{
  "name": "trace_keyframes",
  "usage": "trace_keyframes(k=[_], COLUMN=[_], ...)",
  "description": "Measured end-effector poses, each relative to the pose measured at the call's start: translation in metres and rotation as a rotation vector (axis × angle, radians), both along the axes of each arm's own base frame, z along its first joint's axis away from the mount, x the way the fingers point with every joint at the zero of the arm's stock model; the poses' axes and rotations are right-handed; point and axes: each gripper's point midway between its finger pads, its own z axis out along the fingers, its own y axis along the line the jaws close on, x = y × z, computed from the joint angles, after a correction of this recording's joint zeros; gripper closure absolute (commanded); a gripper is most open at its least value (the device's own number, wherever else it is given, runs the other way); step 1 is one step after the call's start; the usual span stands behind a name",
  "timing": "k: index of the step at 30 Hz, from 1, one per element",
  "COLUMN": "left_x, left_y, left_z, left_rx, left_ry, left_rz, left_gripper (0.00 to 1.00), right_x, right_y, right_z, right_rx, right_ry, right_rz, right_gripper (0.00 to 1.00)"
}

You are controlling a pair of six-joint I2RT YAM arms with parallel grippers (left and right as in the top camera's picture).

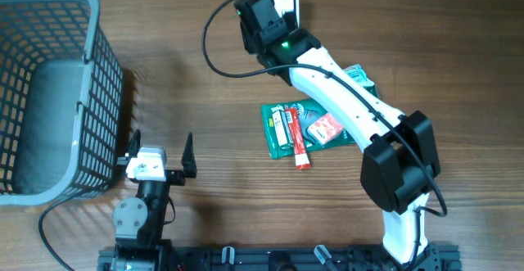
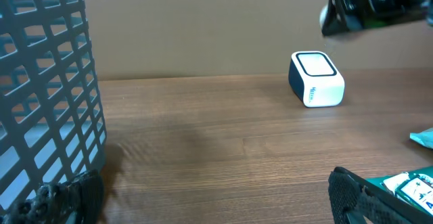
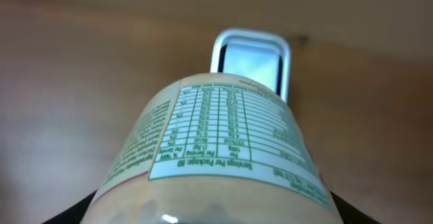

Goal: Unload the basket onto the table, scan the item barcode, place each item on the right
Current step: 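Carry the jar to the right side and set it down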

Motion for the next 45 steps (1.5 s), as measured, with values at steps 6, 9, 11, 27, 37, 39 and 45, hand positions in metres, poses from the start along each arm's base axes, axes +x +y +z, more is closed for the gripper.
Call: trace_keyframes(k=[6, 9, 11, 27, 37, 39, 45], left_x=[0.000, 0.000, 0.000, 0.000, 0.000, 0.000, 0.000], left_y=[0.000, 0.000, 0.000, 0.000, 0.000, 0.000, 0.000], left_z=[0.000, 0.000, 0.000, 0.000, 0.000, 0.000, 0.000], left_rx=[0.000, 0.000, 0.000, 0.000, 0.000, 0.000, 0.000], left_ry=[0.000, 0.000, 0.000, 0.000, 0.000, 0.000, -0.001], left_rz=[0.000, 0.000, 0.000, 0.000, 0.000, 0.000, 0.000], left_gripper=[0.00, 0.00, 0.00, 0.00, 0.00, 0.00, 0.00], right_x=[0.069, 0.091, 0.103, 0.105, 0.044, 0.020, -0.010], right_y=[-0.032, -0.053, -0.062, -0.040, -0.071, -0.093, -0.222], right_z=[0.004, -0.012, -0.021, -0.062, -0.039, -0.016, -0.033], right_rx=[0.018, 0.015, 0.014, -0.001, -0.129, -0.139, -0.107], right_ry=[-0.215, -0.249, -0.261, -0.214, 0.049, 0.117, 0.366], right_rz=[-0.098, -0.131, -0.130, -0.027, -0.005, -0.033, -0.269], right_gripper=[0.27, 0.28, 0.28, 0.31, 0.31, 0.31, 0.27])
